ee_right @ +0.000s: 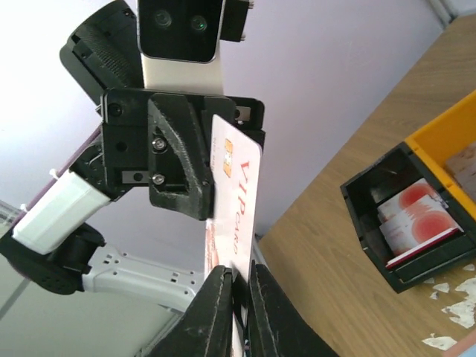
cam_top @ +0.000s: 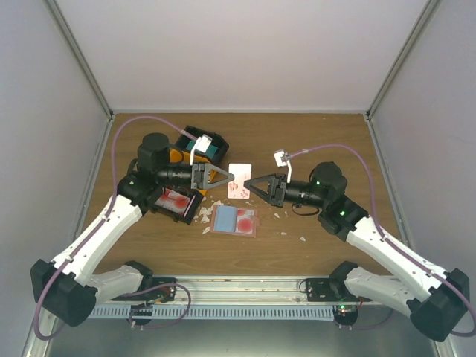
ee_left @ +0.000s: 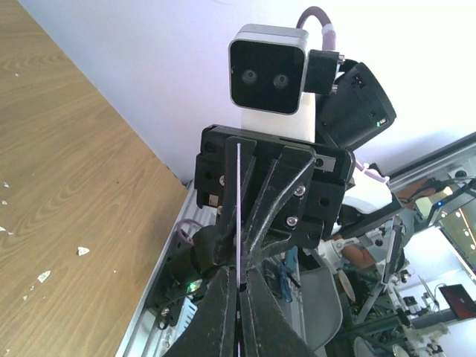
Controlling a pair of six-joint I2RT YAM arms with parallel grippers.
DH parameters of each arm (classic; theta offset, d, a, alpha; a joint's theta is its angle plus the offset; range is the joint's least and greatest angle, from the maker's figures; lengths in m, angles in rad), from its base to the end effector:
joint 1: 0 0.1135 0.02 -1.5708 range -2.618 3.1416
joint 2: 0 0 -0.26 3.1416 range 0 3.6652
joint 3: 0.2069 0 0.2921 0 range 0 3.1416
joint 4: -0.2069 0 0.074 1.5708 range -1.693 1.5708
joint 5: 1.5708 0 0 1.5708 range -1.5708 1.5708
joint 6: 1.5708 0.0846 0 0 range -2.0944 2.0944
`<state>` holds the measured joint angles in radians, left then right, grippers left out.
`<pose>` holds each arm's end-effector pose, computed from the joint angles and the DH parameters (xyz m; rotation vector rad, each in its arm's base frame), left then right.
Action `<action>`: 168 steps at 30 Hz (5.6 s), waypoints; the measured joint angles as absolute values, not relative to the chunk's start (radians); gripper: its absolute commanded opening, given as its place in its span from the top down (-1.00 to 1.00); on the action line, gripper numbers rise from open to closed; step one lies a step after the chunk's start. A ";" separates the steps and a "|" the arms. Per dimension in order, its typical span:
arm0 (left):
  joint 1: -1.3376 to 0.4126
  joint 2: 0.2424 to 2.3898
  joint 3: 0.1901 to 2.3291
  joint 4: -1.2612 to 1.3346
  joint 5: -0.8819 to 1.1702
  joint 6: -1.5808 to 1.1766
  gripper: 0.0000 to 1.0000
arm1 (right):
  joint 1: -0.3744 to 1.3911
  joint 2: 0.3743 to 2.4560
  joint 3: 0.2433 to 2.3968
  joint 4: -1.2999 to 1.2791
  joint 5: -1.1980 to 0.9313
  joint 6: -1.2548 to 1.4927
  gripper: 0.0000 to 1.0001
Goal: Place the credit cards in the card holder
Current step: Insert the credit card into the card holder.
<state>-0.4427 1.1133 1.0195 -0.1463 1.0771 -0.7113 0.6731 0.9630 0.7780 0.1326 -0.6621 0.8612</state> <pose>0.2448 -0.1985 0.3526 0.6164 1.9641 -1.7311 0.2053 0.2302 0.3260 -0.4192 1.8641 1.6458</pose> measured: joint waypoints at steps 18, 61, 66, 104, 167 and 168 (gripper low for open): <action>-0.477 1.127 0.920 -0.410 0.549 -0.565 -0.47 | 0.627 1.014 0.682 -0.024 -0.445 0.792 0.99; -0.656 1.455 0.637 -0.239 0.131 -0.794 0.26 | 0.618 1.607 0.419 0.531 -0.588 1.024 0.99; -0.656 1.461 0.635 -0.224 0.143 -0.793 0.27 | 0.608 1.608 0.412 0.541 -0.598 1.031 0.99; -0.715 1.544 0.715 -0.220 0.158 -0.727 -0.05 | 0.522 1.446 0.349 0.463 -0.588 1.081 0.99; -0.723 1.562 0.733 -0.245 0.160 -0.733 0.36 | 0.537 1.703 0.313 0.769 -0.720 1.230 0.99; -0.724 1.562 0.733 -0.244 0.160 -0.732 0.37 | 0.539 1.707 0.316 0.772 -0.720 1.230 0.99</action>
<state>-0.7238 1.5620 0.7330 -0.2443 0.1600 -0.7322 0.5388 1.7065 0.3164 0.7715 -0.7200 1.2301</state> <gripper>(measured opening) 0.323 0.013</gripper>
